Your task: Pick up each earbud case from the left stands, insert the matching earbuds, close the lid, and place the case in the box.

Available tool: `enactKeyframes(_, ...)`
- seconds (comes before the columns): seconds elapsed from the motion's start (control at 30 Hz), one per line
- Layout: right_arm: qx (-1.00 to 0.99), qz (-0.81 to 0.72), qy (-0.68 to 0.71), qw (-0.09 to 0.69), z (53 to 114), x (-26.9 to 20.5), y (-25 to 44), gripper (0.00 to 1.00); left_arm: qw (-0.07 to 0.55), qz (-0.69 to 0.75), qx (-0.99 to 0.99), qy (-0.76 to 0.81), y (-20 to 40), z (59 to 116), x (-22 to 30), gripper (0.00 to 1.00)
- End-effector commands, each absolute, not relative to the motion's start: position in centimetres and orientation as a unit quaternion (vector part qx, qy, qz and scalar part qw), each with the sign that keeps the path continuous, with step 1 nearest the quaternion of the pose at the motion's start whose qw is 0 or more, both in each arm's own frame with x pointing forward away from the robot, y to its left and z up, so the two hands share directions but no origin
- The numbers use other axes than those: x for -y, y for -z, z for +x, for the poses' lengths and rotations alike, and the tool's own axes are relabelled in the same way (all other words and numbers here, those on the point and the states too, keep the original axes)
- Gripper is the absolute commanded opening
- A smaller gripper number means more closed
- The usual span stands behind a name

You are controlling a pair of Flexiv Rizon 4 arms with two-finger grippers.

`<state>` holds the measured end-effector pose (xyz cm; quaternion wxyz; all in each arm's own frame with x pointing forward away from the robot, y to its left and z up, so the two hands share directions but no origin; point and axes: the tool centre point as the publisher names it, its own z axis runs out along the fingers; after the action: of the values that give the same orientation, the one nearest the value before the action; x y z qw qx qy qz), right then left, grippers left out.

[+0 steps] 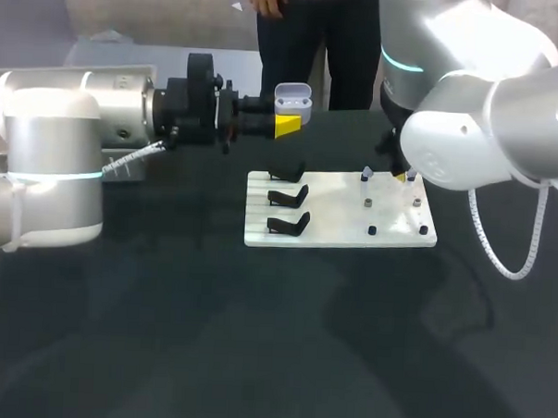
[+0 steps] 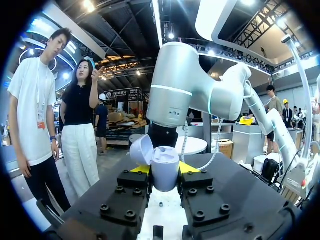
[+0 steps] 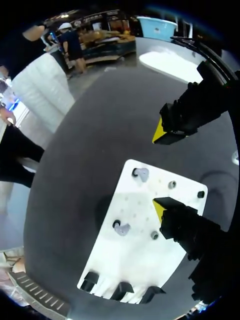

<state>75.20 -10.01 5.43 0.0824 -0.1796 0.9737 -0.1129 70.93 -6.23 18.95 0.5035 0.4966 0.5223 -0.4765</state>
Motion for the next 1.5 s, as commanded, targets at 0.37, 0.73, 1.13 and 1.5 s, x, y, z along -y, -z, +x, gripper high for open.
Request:
enactKeyframes(0.37, -0.972, -0.197, 0.114, 0.062, 75.9, 9.5, -4.0, 0.51, 0.503, 0.497, -0.522, 0.477, -19.0, 71.0, 6.2, 0.00)
enactKeyframes(0.73, -0.971, -0.200, 0.116, 0.055, 76.2, 9.6, -3.5, 0.46, 0.503, 0.497, -0.522, 0.477, -19.0, 71.0, 6.2, 0.00)
enactKeyframes(1.13, -0.972, -0.197, 0.116, 0.050, 76.8, 9.4, -2.9, 0.35, 0.503, 0.497, -0.522, 0.477, -19.0, 71.0, 6.2, 0.00)
enactKeyframes(1.5, -0.974, -0.190, 0.115, 0.051, 76.9, 9.7, -2.9, 0.36, 0.503, 0.497, -0.522, 0.477, -19.0, 71.0, 6.2, 0.00)
